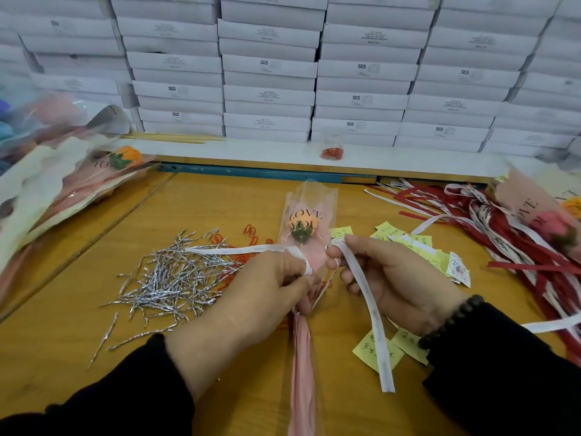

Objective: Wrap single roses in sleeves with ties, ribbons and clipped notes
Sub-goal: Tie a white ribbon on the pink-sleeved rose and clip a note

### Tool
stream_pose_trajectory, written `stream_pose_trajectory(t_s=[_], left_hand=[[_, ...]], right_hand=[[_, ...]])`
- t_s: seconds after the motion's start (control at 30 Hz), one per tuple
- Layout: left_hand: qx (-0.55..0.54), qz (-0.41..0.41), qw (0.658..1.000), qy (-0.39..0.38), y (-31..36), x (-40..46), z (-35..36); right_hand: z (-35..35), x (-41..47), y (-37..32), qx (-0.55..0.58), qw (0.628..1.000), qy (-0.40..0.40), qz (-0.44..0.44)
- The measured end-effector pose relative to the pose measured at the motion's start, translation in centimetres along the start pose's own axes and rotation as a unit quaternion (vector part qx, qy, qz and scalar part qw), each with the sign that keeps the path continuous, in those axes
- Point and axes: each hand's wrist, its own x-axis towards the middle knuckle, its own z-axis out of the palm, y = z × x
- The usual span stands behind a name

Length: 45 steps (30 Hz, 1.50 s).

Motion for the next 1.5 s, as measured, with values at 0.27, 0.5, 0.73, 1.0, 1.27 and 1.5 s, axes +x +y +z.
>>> stream_pose_trajectory(t_s=[0.27,0.5,0.73,1.0,1.27,1.5], left_hand=[[0.026,0.015,0.998,-0.052,0.3,0.0,-0.3],[0.029,0.016,0.993,-0.109,0.7,0.1,-0.9],[0.052,0.022,0.994,-0.088,0.8,0.1,-0.4],[-0.075,-0.037,0.994,-0.065,0.8,0.1,-0.4],[-0.088,-0.064,0.991,-0.073,1.1,0.0,-0.8],[-0.108,-0.078,0.989,-0.06,0.7,0.1,-1.0]], right_hand=[[0.3,0.1,-0.1,-0.073,0.991,0.009,-0.112],[1.5,0.2,-0.6,-0.15,0.977,0.02,-0.147],[3.6,-0.4,-1.2,-0.261,0.94,-0.06,-0.212],[1.7,0.0,-1.2,-0.392,0.877,-0.008,-0.279],[0.4,1.1,0.5,-0.45,0.875,-0.046,-0.174],[0.1,0.6,-0.9,-0.479,0.861,-0.035,-0.166]])
